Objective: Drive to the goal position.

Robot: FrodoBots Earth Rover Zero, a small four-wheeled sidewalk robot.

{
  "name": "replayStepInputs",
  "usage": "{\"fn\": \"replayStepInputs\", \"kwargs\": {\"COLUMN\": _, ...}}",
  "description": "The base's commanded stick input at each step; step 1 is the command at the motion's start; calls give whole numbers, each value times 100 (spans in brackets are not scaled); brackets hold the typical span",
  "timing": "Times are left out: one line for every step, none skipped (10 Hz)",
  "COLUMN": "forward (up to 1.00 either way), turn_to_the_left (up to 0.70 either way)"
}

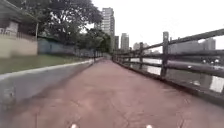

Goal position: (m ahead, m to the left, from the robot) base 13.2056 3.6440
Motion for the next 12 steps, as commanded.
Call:
{"fn": "replayStepInputs", "kwargs": {"forward": 100, "turn_to_the_left": 0}}
{"fn": "replayStepInputs", "kwargs": {"forward": 100, "turn_to_the_left": 0}}
{"fn": "replayStepInputs", "kwargs": {"forward": 100, "turn_to_the_left": 0}}
{"fn": "replayStepInputs", "kwargs": {"forward": 100, "turn_to_the_left": 0}}
{"fn": "replayStepInputs", "kwargs": {"forward": 100, "turn_to_the_left": 0}}
{"fn": "replayStepInputs", "kwargs": {"forward": 100, "turn_to_the_left": 0}}
{"fn": "replayStepInputs", "kwargs": {"forward": 100, "turn_to_the_left": 0}}
{"fn": "replayStepInputs", "kwargs": {"forward": 100, "turn_to_the_left": -9}}
{"fn": "replayStepInputs", "kwargs": {"forward": 100, "turn_to_the_left": -40}}
{"fn": "replayStepInputs", "kwargs": {"forward": 100, "turn_to_the_left": -40}}
{"fn": "replayStepInputs", "kwargs": {"forward": 100, "turn_to_the_left": -35}}
{"fn": "replayStepInputs", "kwargs": {"forward": 100, "turn_to_the_left": 0}}
